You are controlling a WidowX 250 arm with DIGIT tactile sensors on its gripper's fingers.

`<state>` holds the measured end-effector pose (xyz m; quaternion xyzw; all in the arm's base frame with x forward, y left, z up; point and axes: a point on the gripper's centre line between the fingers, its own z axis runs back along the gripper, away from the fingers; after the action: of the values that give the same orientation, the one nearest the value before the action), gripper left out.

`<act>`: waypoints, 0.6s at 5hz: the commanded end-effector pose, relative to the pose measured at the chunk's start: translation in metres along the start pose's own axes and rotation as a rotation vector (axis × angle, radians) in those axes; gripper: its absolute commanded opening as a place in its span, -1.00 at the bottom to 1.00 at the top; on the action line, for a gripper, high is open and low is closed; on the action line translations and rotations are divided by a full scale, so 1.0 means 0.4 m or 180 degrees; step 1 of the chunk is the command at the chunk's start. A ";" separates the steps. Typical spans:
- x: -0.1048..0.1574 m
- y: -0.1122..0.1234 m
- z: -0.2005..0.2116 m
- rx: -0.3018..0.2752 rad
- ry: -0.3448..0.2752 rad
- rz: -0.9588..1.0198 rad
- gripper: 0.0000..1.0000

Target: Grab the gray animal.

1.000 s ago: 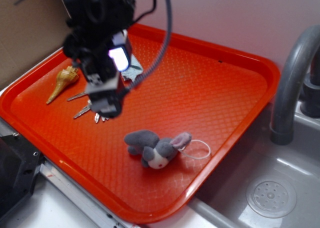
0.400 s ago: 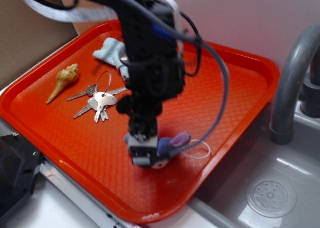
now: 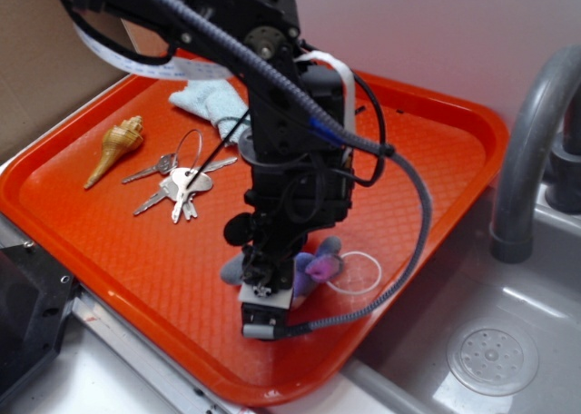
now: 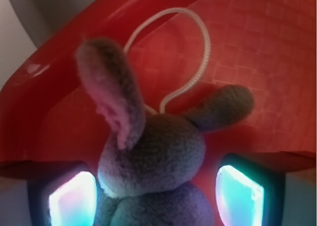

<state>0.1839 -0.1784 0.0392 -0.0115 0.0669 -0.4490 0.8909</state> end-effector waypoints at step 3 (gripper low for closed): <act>-0.020 0.004 0.047 0.0279 0.0201 0.0509 -1.00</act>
<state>0.1838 -0.1643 0.0450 0.0579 0.1113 -0.3752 0.9184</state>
